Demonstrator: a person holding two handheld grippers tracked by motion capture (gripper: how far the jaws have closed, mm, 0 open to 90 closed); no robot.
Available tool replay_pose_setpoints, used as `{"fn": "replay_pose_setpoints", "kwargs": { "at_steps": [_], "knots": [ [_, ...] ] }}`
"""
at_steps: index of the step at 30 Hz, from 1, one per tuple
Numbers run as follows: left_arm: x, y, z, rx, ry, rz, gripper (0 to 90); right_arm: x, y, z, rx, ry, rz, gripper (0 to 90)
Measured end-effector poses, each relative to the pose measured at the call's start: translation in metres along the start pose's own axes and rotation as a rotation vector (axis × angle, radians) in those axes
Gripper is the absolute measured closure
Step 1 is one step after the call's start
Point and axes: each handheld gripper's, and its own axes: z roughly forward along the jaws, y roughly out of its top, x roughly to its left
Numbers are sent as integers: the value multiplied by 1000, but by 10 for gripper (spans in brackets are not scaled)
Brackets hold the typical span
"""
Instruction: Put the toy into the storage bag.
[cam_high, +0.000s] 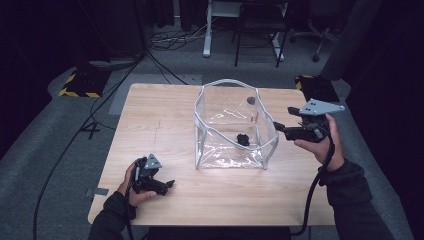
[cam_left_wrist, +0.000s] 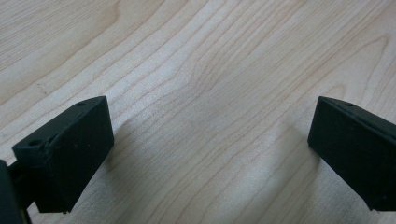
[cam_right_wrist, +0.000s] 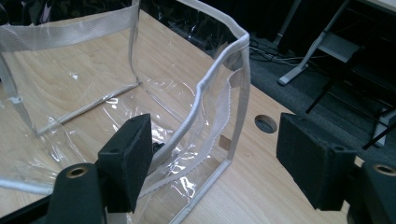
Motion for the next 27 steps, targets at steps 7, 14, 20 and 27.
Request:
{"fn": "replay_pose_setpoints", "kwargs": {
  "at_steps": [7,14,20,27],
  "knots": [
    [0,0,0,0,0,0,5,-7,-9,-5,3,-27,14,284],
    [0,0,0,0,-1,1,5,-12,-19,-4,18,-26,23,286],
    [0,0,0,0,0,0,5,-12,-29,-1,39,-30,34,287],
    [0,0,0,0,0,2,5,-12,-41,4,59,-17,53,287]
  ]
}}
